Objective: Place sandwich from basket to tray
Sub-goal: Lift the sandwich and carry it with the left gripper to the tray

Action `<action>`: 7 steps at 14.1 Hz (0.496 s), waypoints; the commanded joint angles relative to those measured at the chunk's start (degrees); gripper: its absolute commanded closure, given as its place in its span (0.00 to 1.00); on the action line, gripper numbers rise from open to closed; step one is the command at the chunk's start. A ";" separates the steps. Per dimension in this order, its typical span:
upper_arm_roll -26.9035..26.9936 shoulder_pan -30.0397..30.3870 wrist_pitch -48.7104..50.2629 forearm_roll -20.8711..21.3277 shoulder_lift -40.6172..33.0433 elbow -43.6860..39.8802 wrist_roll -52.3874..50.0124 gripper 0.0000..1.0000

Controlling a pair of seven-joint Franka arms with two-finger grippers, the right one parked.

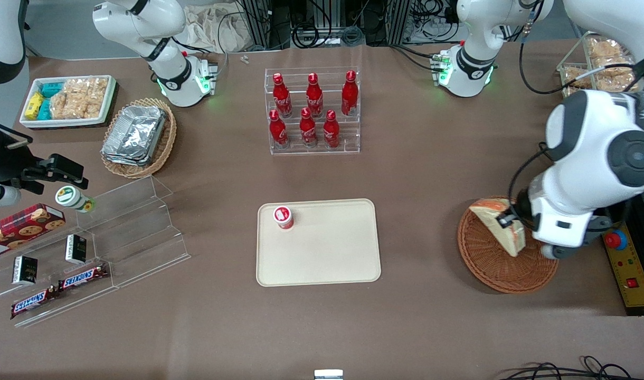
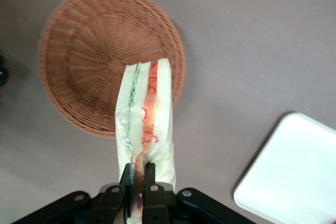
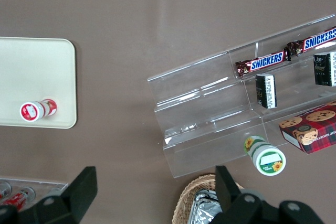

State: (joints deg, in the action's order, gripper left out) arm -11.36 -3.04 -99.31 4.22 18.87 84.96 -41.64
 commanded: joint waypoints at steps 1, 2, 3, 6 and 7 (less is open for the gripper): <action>-3.22 -0.12 1.58 1.66 1.08 -2.25 1.65 1.00; -3.93 -0.55 1.58 2.19 1.25 -2.26 1.74 1.00; -3.93 -1.26 1.58 2.45 1.69 -2.26 2.87 1.00; -3.93 -3.90 2.27 2.46 1.87 -2.17 7.44 1.00; -4.11 -4.07 2.45 2.28 1.96 -2.17 10.24 1.00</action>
State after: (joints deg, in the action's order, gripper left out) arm -15.24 -6.56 -99.01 5.56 19.96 84.92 -35.48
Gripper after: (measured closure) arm 0.894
